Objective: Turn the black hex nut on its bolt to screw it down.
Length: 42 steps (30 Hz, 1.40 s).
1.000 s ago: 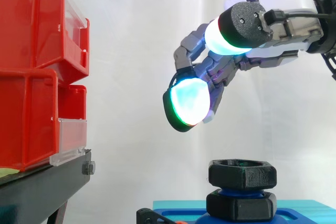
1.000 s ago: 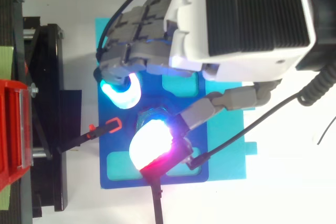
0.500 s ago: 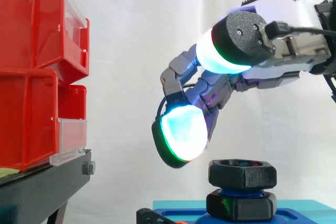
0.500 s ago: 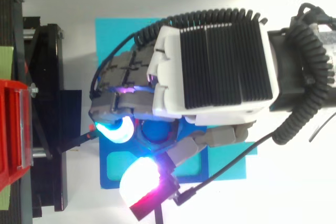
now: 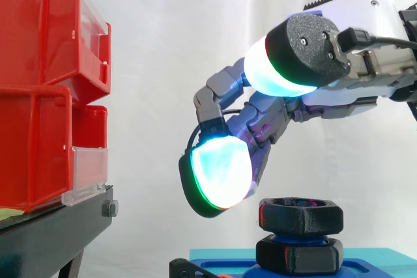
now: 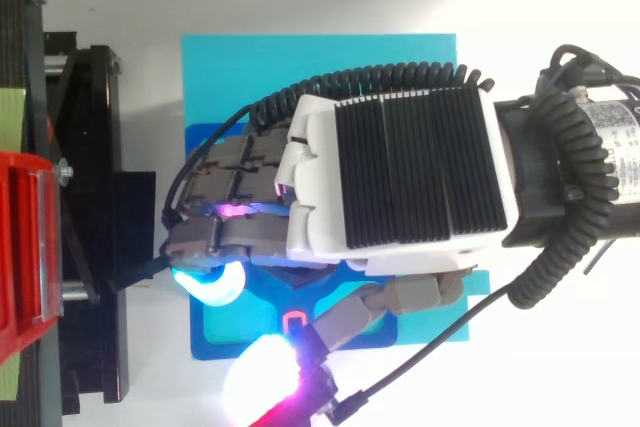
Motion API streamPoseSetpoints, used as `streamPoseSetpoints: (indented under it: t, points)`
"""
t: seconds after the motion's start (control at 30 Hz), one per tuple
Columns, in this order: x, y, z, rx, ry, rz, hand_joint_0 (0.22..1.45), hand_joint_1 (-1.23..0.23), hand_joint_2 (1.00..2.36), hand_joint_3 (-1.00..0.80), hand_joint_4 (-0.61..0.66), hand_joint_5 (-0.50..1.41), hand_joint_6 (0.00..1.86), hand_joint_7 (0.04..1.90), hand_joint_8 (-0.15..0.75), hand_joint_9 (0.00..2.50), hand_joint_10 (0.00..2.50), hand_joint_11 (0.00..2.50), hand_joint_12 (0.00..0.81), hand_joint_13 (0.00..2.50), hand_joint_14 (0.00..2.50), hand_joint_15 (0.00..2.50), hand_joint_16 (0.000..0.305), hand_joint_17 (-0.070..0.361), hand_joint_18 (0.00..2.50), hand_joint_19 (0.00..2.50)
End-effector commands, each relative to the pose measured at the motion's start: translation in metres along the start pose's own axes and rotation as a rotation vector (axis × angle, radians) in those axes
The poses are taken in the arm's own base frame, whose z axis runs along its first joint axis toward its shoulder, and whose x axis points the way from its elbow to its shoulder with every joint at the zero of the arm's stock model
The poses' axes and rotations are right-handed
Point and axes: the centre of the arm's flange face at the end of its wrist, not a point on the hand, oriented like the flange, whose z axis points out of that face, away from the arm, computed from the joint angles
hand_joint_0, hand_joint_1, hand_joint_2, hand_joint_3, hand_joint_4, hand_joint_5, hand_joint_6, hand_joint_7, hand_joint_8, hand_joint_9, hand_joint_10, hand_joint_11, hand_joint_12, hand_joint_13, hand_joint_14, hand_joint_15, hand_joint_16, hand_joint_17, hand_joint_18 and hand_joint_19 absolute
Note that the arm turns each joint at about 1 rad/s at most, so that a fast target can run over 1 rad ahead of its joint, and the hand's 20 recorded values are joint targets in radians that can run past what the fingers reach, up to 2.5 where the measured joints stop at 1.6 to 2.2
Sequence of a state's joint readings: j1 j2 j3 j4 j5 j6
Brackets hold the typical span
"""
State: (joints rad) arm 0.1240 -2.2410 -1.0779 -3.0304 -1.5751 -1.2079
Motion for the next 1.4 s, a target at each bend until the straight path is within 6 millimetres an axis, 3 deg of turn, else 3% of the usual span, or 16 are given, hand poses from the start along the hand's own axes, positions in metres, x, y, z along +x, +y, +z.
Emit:
streamPoseSetpoints:
  t: [0.0,0.23,0.4,0.5,0.63,0.7,0.8,1.07,1.37]
  points:
    - [-0.002,0.001,0.002,-0.008,-0.02,-0.001,0.49,-0.19,1.0,-0.5,0.27,-0.16,0.5,1.08,0.358,0.66,0.01,0.45,0.4,0.69,0.01,0.2,0.056,0.126,0.79,0.32]
    - [-0.003,-0.003,0.003,-0.008,-0.038,-0.005,0.49,-0.19,1.0,-0.5,0.25,-0.18,0.5,0.81,0.331,0.58,0.0,0.2,0.383,0.67,0.01,0.13,0.056,0.125,0.79,0.31]
    - [0.003,-0.006,0.003,-0.013,-0.051,-0.005,0.49,-0.19,1.0,-0.5,0.25,-0.19,0.5,0.74,0.323,0.57,0.0,0.17,0.382,0.67,0.0,0.13,0.056,0.125,0.79,0.31]
    - [0.003,-0.006,0.003,-0.012,-0.047,-0.005,0.49,-0.19,1.0,-0.5,0.25,-0.19,0.5,0.76,0.326,0.57,0.0,0.18,0.384,0.66,0.0,0.14,0.056,0.125,0.79,0.31]
    - [0.011,-0.009,0.0,-0.006,-0.031,-0.004,0.49,-0.19,1.0,-0.5,0.29,-0.16,0.5,1.07,0.343,0.6,0.01,0.32,0.393,0.68,0.0,0.16,0.056,0.125,0.79,0.31]
    - [0.016,-0.01,-0.002,-0.003,-0.02,-0.004,0.49,-0.2,1.0,-0.5,0.3,-0.16,0.52,1.11,0.349,0.61,0.01,0.35,0.395,0.68,0.01,0.17,0.055,0.125,0.81,0.3]
    - [0.018,-0.011,-0.003,0.0,-0.012,-0.002,0.49,-0.2,1.0,-0.5,0.32,-0.18,0.61,0.97,0.351,0.61,0.01,0.39,0.396,0.69,0.01,0.17,0.055,0.124,0.82,0.3]
    - [0.018,-0.013,-0.004,-0.003,-0.007,-0.002,0.49,-0.21,1.0,-0.5,0.31,-0.17,0.56,1.04,0.356,0.63,0.01,0.39,0.397,0.71,0.01,0.18,0.055,0.125,0.82,0.31]
    - [0.018,-0.016,-0.004,0.0,-0.008,-0.002,0.49,-0.23,1.0,-0.5,0.33,-0.21,0.72,0.83,0.373,0.66,0.01,0.53,0.401,0.72,0.01,0.2,0.056,0.125,0.82,0.3]
